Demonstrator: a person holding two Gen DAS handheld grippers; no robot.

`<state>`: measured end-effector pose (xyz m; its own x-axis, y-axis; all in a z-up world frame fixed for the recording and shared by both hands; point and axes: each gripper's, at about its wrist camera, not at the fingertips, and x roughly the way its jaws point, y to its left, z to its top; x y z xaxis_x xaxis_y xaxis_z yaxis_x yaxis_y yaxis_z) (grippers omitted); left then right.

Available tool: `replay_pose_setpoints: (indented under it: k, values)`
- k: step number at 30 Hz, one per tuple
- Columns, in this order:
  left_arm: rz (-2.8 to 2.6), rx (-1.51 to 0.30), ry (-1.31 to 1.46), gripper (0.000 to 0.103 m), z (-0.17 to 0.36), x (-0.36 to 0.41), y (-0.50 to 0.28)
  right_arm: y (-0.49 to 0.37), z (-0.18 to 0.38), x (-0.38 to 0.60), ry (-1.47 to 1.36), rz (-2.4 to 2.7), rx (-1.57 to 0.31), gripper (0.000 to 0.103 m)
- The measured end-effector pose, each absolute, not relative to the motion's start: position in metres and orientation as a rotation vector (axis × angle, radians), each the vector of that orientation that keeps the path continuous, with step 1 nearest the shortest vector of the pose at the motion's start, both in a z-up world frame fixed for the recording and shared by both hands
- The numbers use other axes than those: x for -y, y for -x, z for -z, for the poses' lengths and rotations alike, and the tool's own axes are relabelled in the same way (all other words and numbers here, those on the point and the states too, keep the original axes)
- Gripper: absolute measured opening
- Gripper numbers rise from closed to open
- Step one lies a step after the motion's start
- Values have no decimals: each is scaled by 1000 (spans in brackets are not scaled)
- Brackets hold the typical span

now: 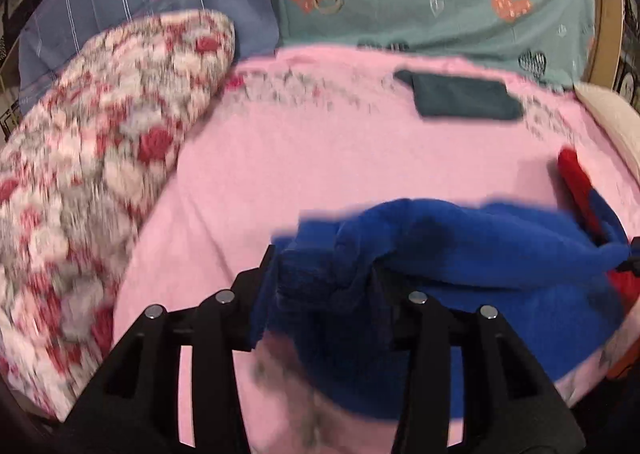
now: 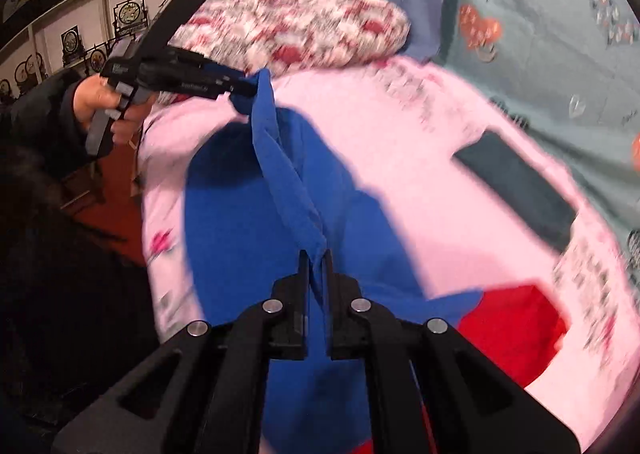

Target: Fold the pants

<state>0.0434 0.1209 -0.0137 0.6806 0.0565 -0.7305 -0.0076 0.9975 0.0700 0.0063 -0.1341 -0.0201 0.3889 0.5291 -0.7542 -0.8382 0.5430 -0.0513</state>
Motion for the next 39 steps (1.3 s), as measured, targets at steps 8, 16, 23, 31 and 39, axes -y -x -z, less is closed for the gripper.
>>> replay_pose_setpoints:
  k: [8, 16, 23, 31, 39]
  values:
    - [-75, -867, -3, 59, 54, -134, -2, 30, 79, 136, 355, -863, -809, 5]
    - [-63, -878, -6, 73, 52, -133, -1, 30, 80, 135, 342, -862, -798, 5]
    - [-14, -844, 43, 82, 33, -135, 24, 30, 78, 135, 332, -866, -799, 5]
    - [91, -847, 287, 78, 37, -119, -2, 29, 82, 133, 320, -859, -808, 5]
    - [113, -963, 498, 9, 73, -136, -21, 30, 82, 134, 314, -857, -802, 6]
